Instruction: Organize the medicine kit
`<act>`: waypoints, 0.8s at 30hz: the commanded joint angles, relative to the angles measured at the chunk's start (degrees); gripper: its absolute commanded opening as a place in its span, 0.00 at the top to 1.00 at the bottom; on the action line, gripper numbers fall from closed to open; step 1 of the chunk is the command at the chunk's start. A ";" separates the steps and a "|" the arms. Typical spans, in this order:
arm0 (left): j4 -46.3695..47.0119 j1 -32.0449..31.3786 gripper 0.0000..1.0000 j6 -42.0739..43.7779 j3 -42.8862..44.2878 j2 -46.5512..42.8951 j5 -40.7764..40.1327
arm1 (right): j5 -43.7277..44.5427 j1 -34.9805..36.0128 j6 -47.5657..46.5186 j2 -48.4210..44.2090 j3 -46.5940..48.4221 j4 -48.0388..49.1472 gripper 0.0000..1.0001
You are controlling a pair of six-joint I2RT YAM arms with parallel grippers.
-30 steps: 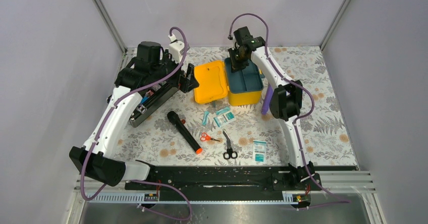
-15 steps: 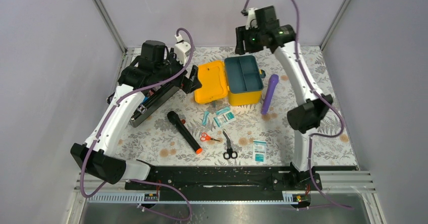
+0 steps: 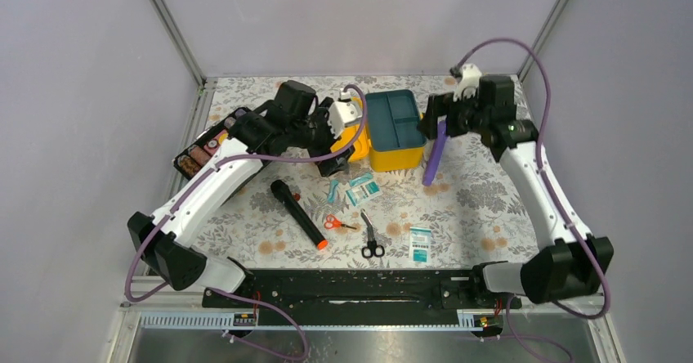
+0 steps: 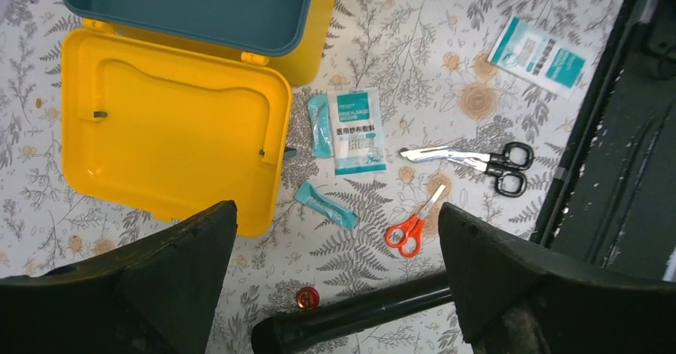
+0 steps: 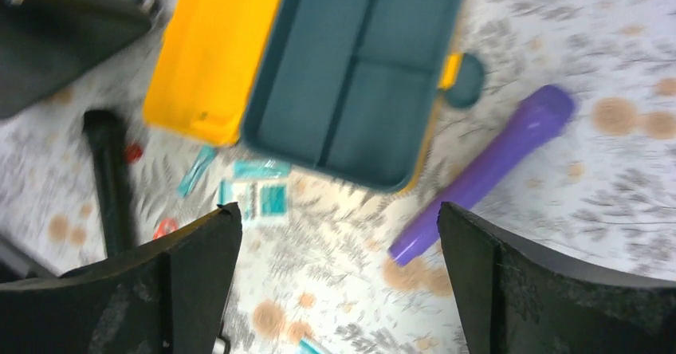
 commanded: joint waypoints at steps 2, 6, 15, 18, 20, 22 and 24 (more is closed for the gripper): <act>5.26 -2.07 0.04 3.04 -4.76 0.89 -4.56 | -15.12 2.31 -12.41 -7.93 -13.33 7.97 0.08; 7.77 -2.17 0.05 2.58 -9.11 1.02 -4.29 | -14.46 2.86 -20.29 -9.49 -20.26 -0.87 0.16; 15.10 -2.52 0.10 -1.33 -17.94 2.36 -3.68 | -13.26 4.60 -22.41 -11.95 -28.80 -1.73 0.20; 17.76 -2.52 0.12 -1.18 -20.98 2.55 -3.42 | -13.29 4.66 -22.16 -11.74 -28.75 -1.73 0.20; 18.53 -2.53 0.14 0.00 -22.20 3.05 -3.09 | -13.32 4.71 -22.09 -11.21 -28.60 -1.70 0.21; 18.99 -2.59 0.15 1.45 -23.08 3.96 -3.14 | -13.34 4.89 -21.57 -10.45 -28.20 -1.53 0.21; 19.78 -2.60 0.16 2.40 -23.96 4.80 -3.91 | -13.28 5.04 -20.48 -9.86 -28.01 -0.95 0.21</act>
